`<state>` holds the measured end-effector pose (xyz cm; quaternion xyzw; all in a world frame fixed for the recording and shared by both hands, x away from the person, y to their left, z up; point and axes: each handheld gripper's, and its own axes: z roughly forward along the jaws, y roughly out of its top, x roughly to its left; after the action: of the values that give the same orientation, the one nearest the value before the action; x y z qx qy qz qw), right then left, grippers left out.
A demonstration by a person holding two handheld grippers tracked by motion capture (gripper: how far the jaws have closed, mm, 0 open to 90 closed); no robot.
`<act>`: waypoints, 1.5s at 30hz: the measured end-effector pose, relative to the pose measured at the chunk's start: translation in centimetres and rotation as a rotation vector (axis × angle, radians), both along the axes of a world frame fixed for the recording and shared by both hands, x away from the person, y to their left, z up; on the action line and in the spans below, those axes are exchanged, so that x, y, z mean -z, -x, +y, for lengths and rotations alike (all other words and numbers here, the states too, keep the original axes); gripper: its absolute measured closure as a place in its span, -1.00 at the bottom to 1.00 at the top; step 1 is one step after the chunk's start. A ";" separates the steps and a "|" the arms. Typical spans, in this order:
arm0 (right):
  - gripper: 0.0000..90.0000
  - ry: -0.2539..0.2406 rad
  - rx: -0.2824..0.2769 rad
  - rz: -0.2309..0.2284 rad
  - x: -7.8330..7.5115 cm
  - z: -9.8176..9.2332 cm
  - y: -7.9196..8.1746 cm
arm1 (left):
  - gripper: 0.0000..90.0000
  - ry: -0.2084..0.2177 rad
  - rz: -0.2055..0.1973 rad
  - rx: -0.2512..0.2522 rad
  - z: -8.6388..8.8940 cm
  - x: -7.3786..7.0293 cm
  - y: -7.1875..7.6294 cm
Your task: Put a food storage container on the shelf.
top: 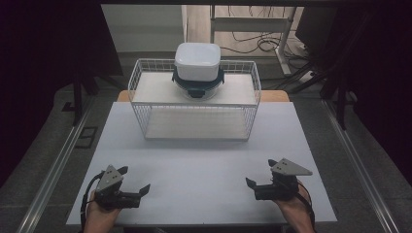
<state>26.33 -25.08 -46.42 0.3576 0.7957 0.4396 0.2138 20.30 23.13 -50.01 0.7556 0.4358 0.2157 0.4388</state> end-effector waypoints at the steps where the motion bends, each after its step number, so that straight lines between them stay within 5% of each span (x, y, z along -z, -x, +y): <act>1: -1.00 0.001 0.005 0.000 0.0 -0.2 0.1 | -0.98 -0.001 0.001 -0.003 0.2 0.1 0.1; 45: -1.00 0.066 0.153 0.088 3.3 -5.6 2.7 | -0.98 -0.074 0.029 -0.148 4.2 2.8 2.4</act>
<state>23.60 -30.68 -49.75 0.4291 0.7887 0.3794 0.2233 17.95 27.37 -52.81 0.7403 0.4884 0.2524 0.3869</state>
